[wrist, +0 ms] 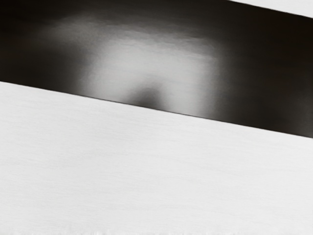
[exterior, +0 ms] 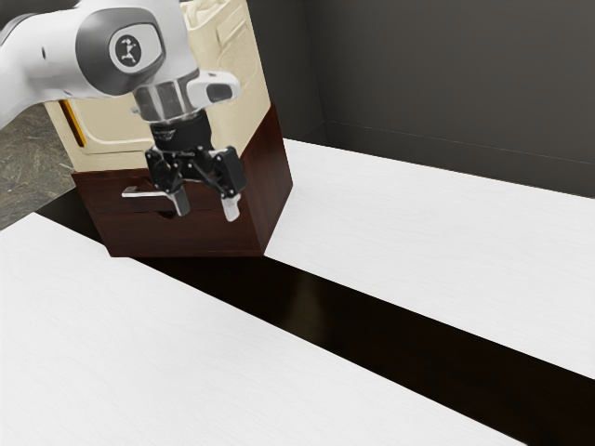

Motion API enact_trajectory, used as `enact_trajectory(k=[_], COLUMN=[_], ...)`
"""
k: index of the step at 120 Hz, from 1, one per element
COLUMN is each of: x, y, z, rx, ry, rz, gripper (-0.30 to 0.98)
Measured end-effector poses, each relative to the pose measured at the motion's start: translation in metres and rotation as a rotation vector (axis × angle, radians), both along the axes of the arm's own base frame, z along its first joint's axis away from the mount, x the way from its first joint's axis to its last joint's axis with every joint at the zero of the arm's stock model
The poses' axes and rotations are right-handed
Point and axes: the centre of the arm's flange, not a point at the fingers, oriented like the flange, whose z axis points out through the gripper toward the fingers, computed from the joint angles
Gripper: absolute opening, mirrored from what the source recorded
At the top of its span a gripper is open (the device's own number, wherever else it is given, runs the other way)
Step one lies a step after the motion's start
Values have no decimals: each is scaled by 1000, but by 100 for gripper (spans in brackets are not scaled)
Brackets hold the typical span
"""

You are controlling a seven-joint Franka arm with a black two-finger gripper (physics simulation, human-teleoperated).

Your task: Pull the drawer handle with one arm to open the drawer

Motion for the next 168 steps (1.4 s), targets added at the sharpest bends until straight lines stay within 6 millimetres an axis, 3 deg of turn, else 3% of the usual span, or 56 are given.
enact_trajectory(k=[16, 25, 35, 40, 51, 70, 96, 110, 136, 153, 168], x=[-3, -15, -36, -45, -46, -56, -93, -104, -84, -59, -46], y=[-1, -2, 0, 1, 10, 53, 51, 87, 130, 156, 161], z=[5, 57, 96, 106, 93, 60, 5, -13, -35, -45, -49], rx=[-5, 16, 34, 32, 45, 90, 97, 125, 180, 193, 193], ry=[6, -113, -198, -212, -152, -18, 25, -6, -58, -86, -118], rz=[1, 0, -33, -66, -127, -202, -467, -536, -688, -770, -860], gripper=[69, 69, 69, 69, 69, 69, 69, 69, 69, 69, 69])
